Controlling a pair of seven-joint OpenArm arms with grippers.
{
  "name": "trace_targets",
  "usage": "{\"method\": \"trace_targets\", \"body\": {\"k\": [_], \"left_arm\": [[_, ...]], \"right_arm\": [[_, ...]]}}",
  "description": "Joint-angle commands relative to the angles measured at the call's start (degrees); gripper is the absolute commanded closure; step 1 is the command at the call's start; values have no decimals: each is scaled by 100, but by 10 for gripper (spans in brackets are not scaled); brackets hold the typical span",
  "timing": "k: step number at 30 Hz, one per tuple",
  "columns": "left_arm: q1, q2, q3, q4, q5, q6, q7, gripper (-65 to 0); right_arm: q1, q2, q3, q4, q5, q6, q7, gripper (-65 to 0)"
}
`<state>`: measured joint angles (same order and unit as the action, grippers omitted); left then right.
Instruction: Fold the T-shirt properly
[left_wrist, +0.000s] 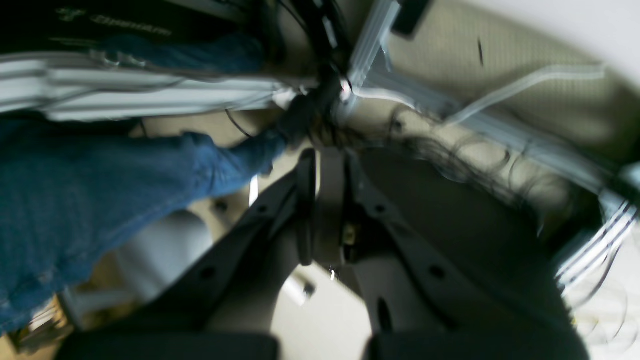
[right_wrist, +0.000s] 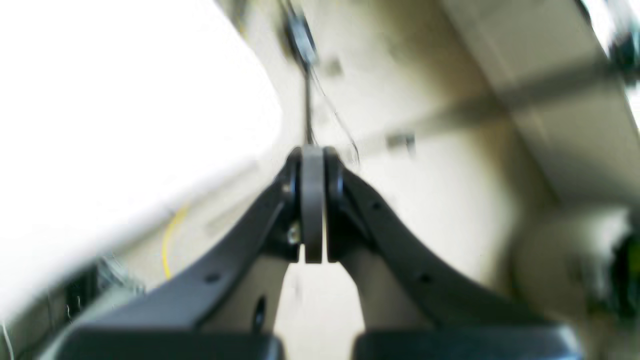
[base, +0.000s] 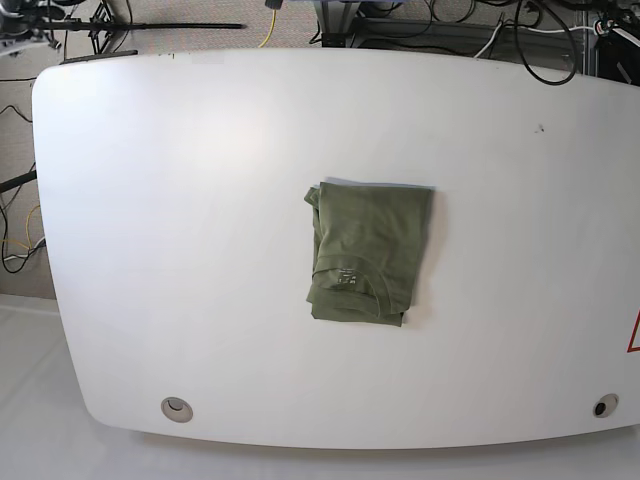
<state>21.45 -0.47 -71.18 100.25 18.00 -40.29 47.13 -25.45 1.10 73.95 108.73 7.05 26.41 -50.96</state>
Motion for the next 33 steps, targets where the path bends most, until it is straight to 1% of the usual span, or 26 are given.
{"method": "trace_targets", "body": {"k": [1, 4, 5, 8, 12, 15, 20, 25, 29, 33], "left_arm": [[75, 60, 221, -332, 376, 29, -313, 0], [75, 139, 476, -833, 859, 29, -665, 0], [66, 166, 537, -1018, 1035, 29, -797, 0], [39, 174, 687, -1449, 1422, 29, -1131, 0], [22, 174, 863, -1924, 1844, 29, -1439, 0], [-13, 174, 1109, -2310, 2117, 29, -1808, 0], [-40, 166, 1214, -3058, 2574, 29, -2573, 0], [-49, 148, 1109, -3638, 3040, 29, -3267, 0], [-49, 139, 1144, -4174, 3514, 29, -3839, 0], [-57, 131, 1153, -4825, 3972, 29, -4384, 0]], "right_arm": [[-17, -150, 152, -275, -393, 62, 160, 0], [0, -379, 257, -794, -824, 405, 617, 0], [0, -475, 310, -1049, -991, 563, 889, 0], [18, -660, 468, -1725, -1360, 897, 1540, 0], [97, -730, 521, -2596, -1861, 1134, 2199, 0], [194, -739, 548, -3325, -2239, 1266, 2604, 0], [361, -686, 548, -4451, -2705, 1328, 3316, 0], [501, -493, 548, -5444, -2969, 1301, 3922, 0], [660, -273, 539, -6288, -3171, 1293, 4221, 0], [853, -36, 486, -7132, -3505, 1293, 4441, 0]]}}
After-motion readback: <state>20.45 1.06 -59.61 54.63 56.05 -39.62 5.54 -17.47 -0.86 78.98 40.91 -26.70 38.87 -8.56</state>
